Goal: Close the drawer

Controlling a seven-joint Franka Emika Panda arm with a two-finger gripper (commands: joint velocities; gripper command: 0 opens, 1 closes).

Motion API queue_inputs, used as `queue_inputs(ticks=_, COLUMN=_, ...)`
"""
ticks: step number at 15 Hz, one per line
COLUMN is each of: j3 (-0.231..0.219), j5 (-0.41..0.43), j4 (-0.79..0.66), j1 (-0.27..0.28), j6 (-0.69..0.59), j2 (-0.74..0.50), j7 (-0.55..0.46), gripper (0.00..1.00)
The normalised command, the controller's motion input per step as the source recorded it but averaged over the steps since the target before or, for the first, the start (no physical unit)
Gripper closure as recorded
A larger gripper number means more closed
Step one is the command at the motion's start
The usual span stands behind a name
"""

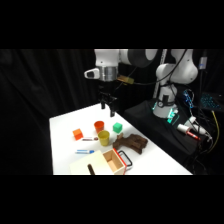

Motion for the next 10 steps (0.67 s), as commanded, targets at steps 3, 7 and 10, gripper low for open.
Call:
queue_inputs(ticks=3, j3=0.094, j5=0.045, j4=-0.21, j1=0.111, j6=0.30, j2=0.04, j7=0.08, gripper=0.00)
queue_inputs(ticks=7, j3=0.070, j5=-0.003, j4=-0.21, j1=0.098, j6=0.41, j2=0.05, j7=0.19, gripper=0.00)
queue_inputs(ticks=10, j3=0.029, j5=-0.153, j4=-0.17, j1=0.092, j6=0.51, j2=0.13, j7=0.35, gripper=0.00)
